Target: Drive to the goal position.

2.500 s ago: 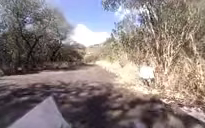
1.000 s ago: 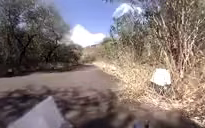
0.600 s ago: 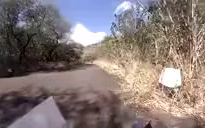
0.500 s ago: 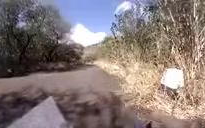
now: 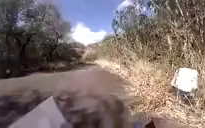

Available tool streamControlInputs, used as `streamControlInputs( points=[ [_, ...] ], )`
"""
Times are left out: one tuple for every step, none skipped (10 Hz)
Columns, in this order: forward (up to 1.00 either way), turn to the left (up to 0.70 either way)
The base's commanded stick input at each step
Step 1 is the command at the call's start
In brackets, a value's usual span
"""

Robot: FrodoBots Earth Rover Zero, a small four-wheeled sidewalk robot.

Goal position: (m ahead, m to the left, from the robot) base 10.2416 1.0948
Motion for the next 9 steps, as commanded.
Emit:
streamControlInputs(
  points=[
    [0.50,0.00],
    [0.50,0.00],
    [0.50,0.00],
    [0.50,0.00],
    [0.50,0.00],
    [0.50,0.00],
    [0.50,0.00],
    [0.50,0.00],
    [0.50,0.00]
  ],
)
